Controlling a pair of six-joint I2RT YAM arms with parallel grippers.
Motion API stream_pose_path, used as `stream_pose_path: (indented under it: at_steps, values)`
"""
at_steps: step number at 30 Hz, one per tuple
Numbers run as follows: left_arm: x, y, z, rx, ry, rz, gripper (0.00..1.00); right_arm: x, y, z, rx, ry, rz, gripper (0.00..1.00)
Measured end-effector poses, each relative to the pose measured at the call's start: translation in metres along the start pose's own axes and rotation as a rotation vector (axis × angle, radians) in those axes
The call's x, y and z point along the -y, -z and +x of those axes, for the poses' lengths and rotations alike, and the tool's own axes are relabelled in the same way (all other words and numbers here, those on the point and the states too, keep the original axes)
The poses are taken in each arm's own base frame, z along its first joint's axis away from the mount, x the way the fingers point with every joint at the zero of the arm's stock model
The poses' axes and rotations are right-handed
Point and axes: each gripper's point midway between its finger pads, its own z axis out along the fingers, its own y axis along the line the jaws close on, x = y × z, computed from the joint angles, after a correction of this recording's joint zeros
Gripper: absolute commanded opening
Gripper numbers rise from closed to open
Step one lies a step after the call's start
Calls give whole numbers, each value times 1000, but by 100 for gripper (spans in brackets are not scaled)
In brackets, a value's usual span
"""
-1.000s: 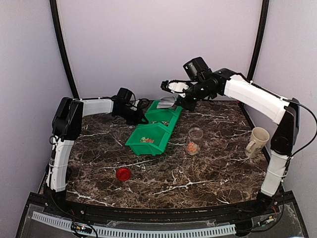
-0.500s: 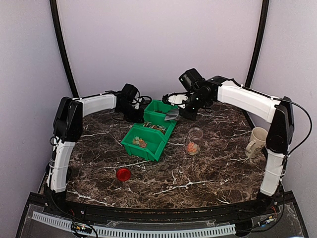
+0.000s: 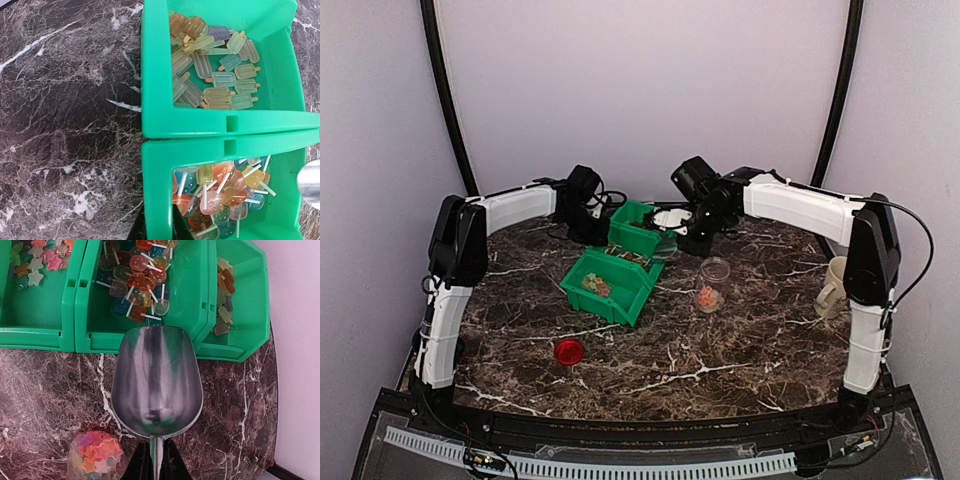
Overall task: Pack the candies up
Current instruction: Adjust the fake candies in the storage box, then scoop the fake candies from the storage box.
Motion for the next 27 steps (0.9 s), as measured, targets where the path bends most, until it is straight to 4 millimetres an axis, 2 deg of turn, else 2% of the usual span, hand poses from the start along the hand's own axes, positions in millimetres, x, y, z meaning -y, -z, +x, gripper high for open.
stream_pose_path:
  at_steps: [4, 9, 17, 23, 27]
  values:
    - [4, 1, -1, 4, -18, -18, 0, -8, -18, -2, -10, 10, -18, 0]
    - [15, 2, 1, 1, -48, -20, 0, -11, -32, -4, -11, 17, -23, 0]
    - [32, 0, 4, 0, -94, -2, 0, -14, -45, -8, -25, 31, -41, 0]
    - [33, -1, 4, 5, -100, 1, 0, -18, -49, -12, -15, 34, -51, 0]
    - [33, -1, 6, 12, -102, 13, 0, -19, -55, -23, 36, 32, -60, 0]
